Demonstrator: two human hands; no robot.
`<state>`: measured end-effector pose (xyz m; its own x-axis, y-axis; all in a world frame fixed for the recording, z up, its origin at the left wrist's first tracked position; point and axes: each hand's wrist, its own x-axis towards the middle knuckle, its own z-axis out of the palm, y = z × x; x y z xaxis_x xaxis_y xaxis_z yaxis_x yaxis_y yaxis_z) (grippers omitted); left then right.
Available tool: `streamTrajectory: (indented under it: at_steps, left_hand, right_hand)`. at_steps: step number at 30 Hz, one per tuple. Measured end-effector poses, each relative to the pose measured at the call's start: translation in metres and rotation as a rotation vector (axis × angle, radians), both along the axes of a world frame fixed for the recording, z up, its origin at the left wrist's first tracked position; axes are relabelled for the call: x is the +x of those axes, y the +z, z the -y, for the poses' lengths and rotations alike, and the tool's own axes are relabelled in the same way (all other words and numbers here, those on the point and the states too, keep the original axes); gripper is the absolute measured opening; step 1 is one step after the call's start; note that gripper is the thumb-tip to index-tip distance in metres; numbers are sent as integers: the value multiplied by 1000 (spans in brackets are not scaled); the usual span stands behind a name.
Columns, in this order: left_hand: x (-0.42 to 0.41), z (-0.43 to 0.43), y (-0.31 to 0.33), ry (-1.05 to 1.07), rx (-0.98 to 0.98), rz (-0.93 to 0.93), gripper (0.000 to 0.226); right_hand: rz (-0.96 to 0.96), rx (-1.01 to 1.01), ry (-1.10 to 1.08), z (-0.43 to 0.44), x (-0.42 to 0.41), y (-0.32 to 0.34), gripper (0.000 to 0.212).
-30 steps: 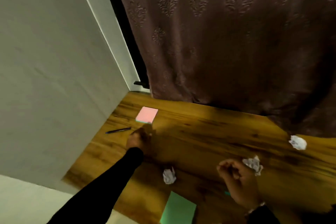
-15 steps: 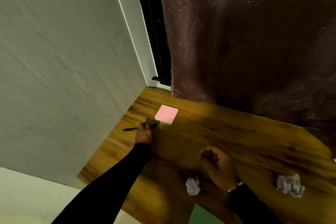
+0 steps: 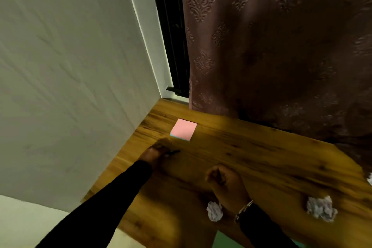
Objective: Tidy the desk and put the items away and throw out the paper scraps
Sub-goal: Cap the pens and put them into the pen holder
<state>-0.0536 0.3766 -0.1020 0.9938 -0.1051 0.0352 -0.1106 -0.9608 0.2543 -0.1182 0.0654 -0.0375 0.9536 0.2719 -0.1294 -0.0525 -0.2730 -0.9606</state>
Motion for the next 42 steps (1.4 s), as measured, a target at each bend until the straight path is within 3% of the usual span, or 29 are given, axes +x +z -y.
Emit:
streamTrajectory:
  at_steps: [2,5,10,13,16,17,19,23,35,42]
  left_hand:
    - [0,30,6,-240,8,133,49]
    - [1,95,37,-599,-145,264,26]
    - [8,174,75,-761,-208,427,25]
    - [0,210,96,-508,-455,404,25]
    - [-4,245,129,87,-1207,138,9]
    - [-2,252,136,173,-1422,13,10]
    - [0,264,142,213,-1612,-175,16]
    - [-6,286,144,164,-1668,-319,18]
    - [-24,313,154,71,-1728,-381,24]
    - [-36,328,155,-24,-1683,-410,32]
  right_hand:
    - [17,-24,-40,7,6,6,16]
    - [7,-66,-106,30,14,20,35]
    - [-1,81,-246,65,7,35,13]
    - [-19,255,-395,93,-3,36,18]
    - [-43,456,-539,119,-15,43,17]
    - [-39,502,-562,125,-19,46,17]
    - [-26,539,-582,136,-25,47,18]
    - [-13,597,-614,149,-29,54,17]
    - [79,458,-547,154,-33,60,19]
    - [234,71,-525,146,-37,52,23]
